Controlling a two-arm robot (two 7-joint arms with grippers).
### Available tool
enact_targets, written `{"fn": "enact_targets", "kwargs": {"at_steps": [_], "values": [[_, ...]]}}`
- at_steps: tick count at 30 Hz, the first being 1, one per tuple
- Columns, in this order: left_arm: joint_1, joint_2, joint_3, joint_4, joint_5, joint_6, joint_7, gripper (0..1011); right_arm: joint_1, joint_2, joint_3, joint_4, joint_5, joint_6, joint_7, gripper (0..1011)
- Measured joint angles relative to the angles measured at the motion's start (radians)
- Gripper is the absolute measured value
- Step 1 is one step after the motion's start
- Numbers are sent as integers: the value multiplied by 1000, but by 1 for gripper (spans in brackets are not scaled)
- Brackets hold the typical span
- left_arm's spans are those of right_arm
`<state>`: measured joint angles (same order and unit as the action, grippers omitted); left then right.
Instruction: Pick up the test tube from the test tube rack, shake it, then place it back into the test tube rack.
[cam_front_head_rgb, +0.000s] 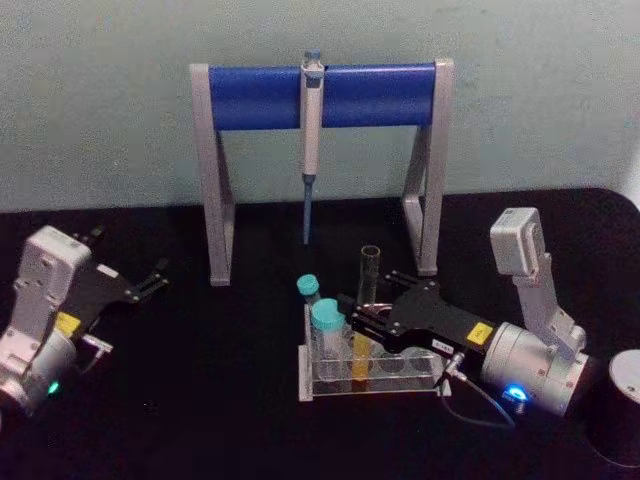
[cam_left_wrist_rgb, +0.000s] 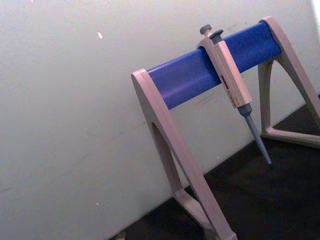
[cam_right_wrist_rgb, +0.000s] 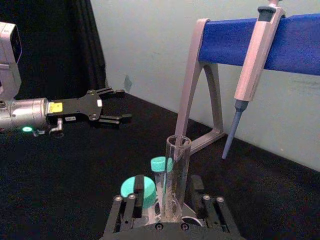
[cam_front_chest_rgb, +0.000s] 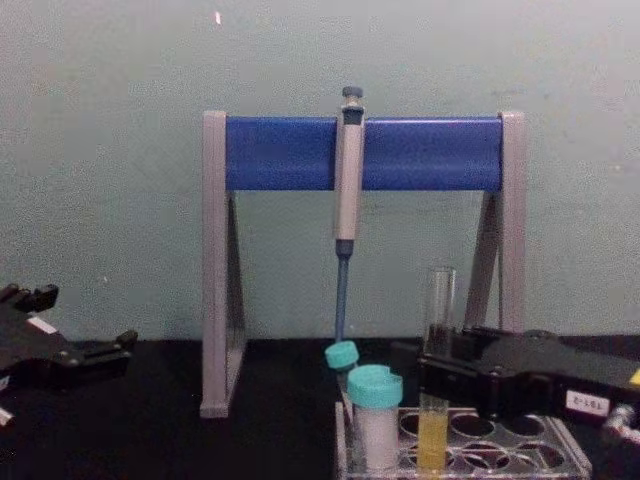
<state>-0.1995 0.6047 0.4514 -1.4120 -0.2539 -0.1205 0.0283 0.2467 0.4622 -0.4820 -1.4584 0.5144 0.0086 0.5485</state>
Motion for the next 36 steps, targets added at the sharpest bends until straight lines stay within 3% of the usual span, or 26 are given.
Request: {"fn": "enact_targets", "kwargs": {"at_steps": [4,15,30,36], "values": [[0,0,0,0,0,0,0,1001,0,0,0,0,0,0,0,701],[0,0,0,0,0,0,0,1001,0,0,0,1,1,0,1,995],[0,0,0,0,0,0,0,1001,0,0,0,-2,2,-1,1,1000],[0,0,0,0,0,0,0,1001,-8,8,21,-42,1,-15,-14,1000]]}}
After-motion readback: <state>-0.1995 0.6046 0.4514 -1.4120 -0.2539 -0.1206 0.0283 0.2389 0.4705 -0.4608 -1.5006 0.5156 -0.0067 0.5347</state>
